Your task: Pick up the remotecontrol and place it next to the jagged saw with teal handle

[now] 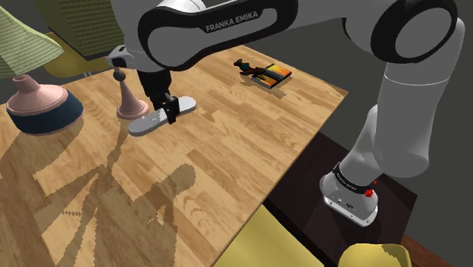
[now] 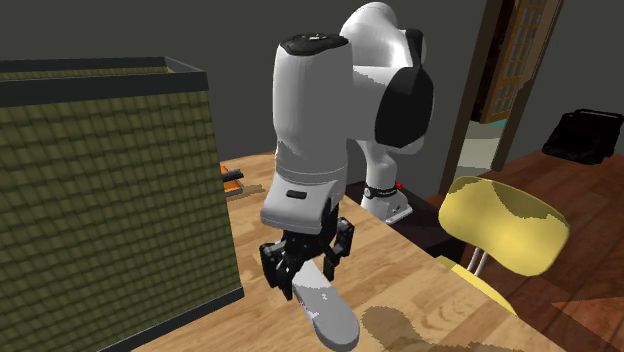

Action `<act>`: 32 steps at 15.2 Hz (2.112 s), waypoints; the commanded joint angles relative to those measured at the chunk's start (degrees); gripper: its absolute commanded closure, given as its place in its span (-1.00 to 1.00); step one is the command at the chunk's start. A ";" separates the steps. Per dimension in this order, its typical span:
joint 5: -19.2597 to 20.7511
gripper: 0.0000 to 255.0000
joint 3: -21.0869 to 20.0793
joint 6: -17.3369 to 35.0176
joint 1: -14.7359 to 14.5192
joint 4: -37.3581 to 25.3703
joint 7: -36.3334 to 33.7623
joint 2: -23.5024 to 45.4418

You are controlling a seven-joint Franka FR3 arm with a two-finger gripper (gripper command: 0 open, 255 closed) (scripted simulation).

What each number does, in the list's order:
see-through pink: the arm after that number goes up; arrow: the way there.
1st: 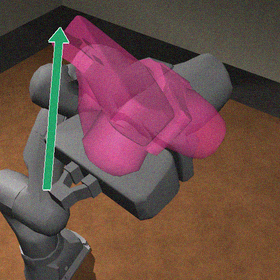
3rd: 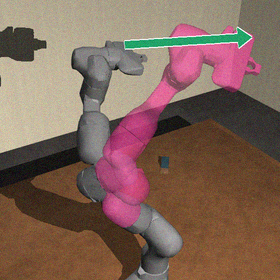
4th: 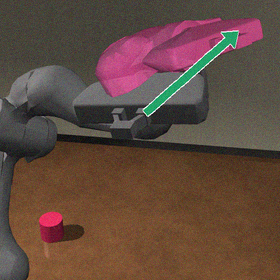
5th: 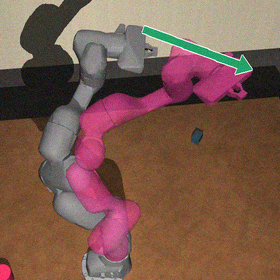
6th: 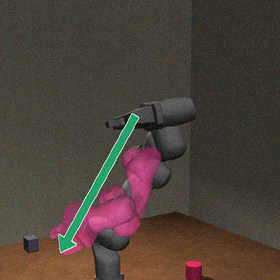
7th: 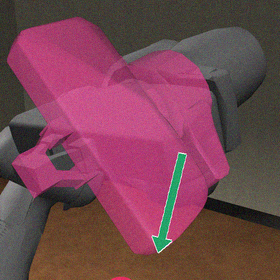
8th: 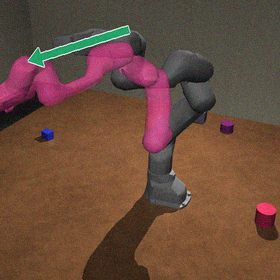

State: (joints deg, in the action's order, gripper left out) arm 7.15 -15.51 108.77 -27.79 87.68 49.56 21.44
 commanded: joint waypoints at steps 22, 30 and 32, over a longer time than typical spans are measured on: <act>-7.01 1.00 11.42 9.17 15.93 39.13 28.55 -31.30; -5.62 1.00 18.35 9.47 20.73 44.39 39.50 -36.40; -5.09 1.00 20.20 9.47 21.98 45.05 42.27 -37.12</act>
State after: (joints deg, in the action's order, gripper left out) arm 1.80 3.76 117.90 -6.44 132.00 90.36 -15.25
